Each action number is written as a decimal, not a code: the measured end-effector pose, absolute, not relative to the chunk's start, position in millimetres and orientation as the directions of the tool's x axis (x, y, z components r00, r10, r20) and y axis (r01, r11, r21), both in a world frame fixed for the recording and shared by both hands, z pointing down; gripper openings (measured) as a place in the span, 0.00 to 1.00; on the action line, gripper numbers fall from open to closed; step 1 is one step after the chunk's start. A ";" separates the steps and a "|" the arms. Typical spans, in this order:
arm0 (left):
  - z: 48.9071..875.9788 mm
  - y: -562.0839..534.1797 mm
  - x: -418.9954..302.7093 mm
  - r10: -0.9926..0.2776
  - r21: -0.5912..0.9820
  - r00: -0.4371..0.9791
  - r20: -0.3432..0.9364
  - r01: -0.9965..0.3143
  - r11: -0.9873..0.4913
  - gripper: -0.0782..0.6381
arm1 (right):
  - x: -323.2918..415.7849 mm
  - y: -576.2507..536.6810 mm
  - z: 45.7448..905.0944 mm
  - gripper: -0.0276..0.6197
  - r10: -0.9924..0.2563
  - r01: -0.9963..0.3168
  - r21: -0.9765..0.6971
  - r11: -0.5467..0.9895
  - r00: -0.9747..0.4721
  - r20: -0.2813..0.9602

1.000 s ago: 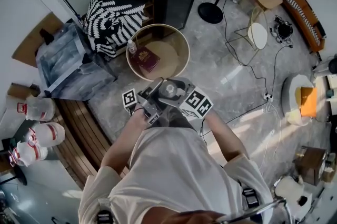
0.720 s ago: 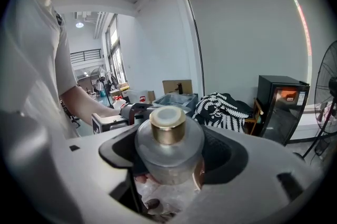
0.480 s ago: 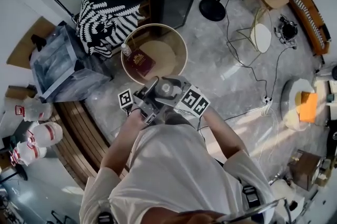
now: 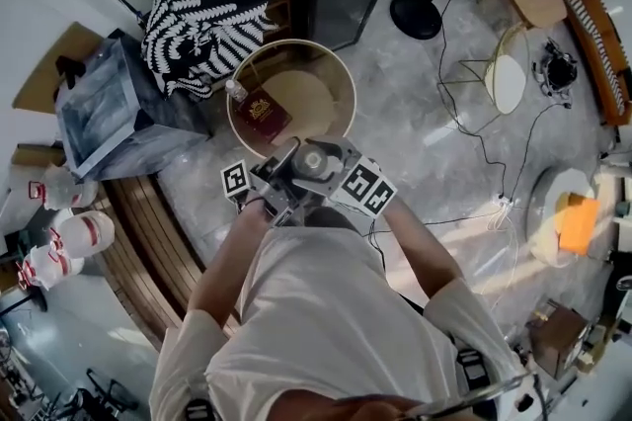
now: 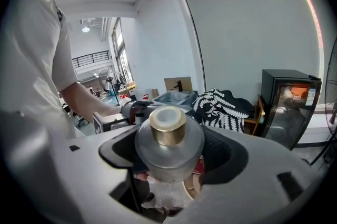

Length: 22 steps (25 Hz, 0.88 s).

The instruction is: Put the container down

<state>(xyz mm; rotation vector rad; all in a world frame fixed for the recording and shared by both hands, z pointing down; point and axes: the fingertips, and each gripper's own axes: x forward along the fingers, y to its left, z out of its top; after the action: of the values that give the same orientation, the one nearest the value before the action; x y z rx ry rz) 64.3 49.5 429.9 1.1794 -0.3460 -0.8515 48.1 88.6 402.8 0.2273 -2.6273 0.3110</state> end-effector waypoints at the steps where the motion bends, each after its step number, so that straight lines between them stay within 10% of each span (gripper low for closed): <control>1: 432.1 44.7 64.5 -0.737 0.910 0.651 -0.181 0.396 0.126 0.54 | 48.9 83.6 405.8 0.57 -0.103 -0.212 -0.178 0.961 -0.871 0.481; 22: 485.5 -36.7 28.7 -0.679 0.890 0.716 -0.162 0.403 0.213 0.54 | 4.5 -0.7 450.9 0.56 -0.173 -0.335 -0.240 0.911 -0.839 0.516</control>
<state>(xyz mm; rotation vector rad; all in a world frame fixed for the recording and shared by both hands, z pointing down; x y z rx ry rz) 28.7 -36.7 485.5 1.1265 -0.2887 -0.7649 4.5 -0.7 450.9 0.3660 -2.5734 0.4424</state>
